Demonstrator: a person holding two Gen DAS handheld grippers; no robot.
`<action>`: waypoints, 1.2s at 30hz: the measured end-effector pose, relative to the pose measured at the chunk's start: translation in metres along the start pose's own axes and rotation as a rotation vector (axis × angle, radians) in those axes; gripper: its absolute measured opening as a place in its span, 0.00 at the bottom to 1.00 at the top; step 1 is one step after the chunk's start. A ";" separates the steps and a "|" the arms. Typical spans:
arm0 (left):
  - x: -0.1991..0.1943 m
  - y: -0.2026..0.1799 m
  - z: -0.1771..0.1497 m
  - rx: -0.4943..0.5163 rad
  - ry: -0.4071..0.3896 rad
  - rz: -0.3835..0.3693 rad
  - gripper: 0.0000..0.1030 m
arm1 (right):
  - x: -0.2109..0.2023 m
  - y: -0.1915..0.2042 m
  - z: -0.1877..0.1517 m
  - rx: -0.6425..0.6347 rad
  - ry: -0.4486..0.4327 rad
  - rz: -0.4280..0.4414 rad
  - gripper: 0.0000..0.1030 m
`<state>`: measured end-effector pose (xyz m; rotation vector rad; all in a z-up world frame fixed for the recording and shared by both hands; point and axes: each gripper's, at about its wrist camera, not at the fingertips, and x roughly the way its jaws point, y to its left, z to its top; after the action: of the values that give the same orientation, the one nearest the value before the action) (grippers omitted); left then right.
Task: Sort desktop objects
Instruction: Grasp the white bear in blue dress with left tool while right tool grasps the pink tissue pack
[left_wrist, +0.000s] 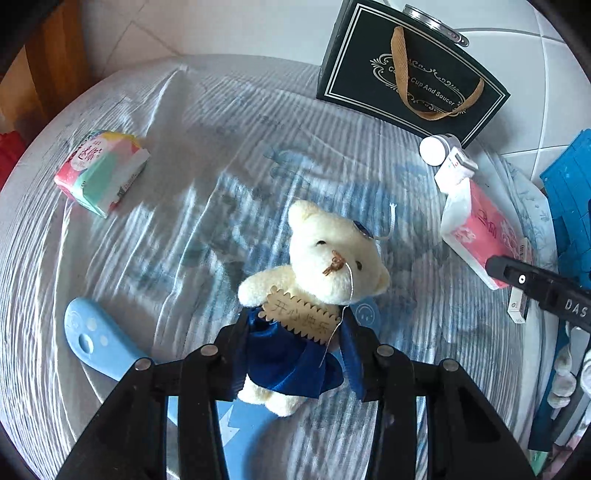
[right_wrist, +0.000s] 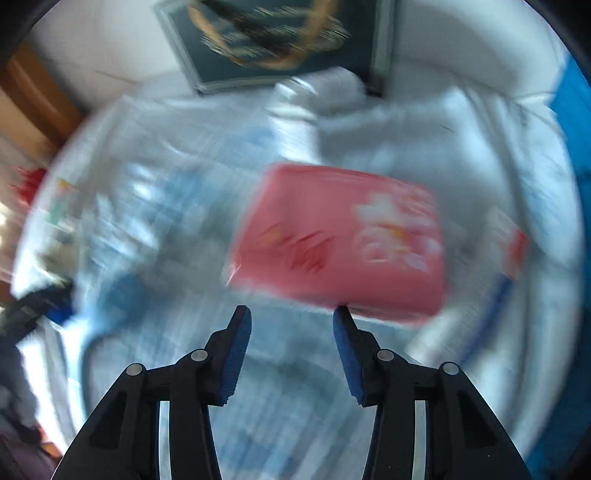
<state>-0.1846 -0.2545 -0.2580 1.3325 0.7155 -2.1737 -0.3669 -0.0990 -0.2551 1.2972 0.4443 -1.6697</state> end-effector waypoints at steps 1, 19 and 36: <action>0.000 -0.001 0.000 0.002 -0.002 0.004 0.41 | -0.002 0.007 0.006 -0.010 -0.019 0.005 0.45; 0.018 -0.013 0.015 -0.006 -0.023 0.029 0.41 | -0.007 -0.005 -0.005 -0.045 -0.022 -0.042 0.48; 0.045 -0.047 0.032 0.053 -0.057 0.053 0.41 | 0.014 -0.022 0.006 0.049 -0.185 -0.168 1.00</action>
<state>-0.2540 -0.2466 -0.2779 1.2956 0.5986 -2.1931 -0.3882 -0.0993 -0.2707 1.1527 0.4129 -1.9323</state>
